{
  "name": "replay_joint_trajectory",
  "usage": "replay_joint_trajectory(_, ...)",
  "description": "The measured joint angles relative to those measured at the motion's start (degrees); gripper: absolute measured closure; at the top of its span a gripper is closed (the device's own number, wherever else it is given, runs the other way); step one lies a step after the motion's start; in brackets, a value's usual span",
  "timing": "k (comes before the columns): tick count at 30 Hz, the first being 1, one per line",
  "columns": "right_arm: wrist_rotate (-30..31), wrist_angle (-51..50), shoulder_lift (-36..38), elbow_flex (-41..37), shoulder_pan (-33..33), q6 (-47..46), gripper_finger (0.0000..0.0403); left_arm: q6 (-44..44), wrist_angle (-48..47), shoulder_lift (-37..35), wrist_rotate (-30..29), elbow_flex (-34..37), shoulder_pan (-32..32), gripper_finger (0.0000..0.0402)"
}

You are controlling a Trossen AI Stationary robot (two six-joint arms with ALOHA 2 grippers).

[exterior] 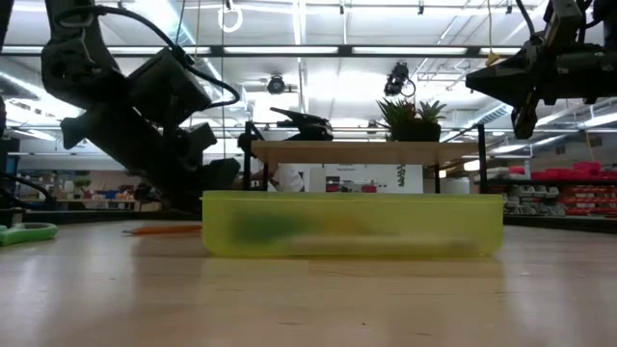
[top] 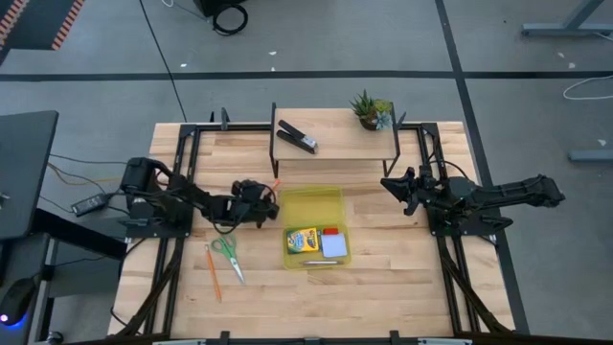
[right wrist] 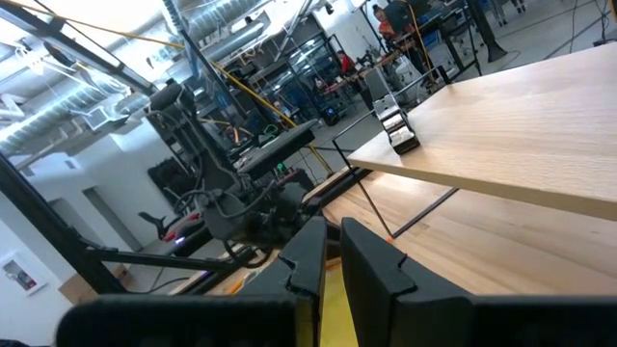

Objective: Pack school essentials
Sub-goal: Put the top yellow pencil into the yellow supply box

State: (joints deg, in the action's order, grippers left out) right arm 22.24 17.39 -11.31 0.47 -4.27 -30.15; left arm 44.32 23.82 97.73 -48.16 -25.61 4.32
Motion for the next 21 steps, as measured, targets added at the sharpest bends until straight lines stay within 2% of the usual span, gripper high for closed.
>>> replay_joint_trajectory(6, 0.0, -0.1, 0.0, 0.0, 0.0, 0.0, 0.0361, 0.7, 0.4, 1.4, -0.7, 0.1, 0.2, 0.0253)
replay_joint_trajectory(12, 0.0, -0.4, 0.0, 0.0, 0.0, 0.0, 0.0361, 5.8, 2.2, 5.2, -2.0, 0.0, 1.5, 0.0261)
replay_joint_trajectory(21, 0.0, -0.6, 0.0, 0.0, 0.0, 0.0, 0.0361, 12.0, 4.6, 10.0, -5.2, -0.1, 3.0, 0.0293)
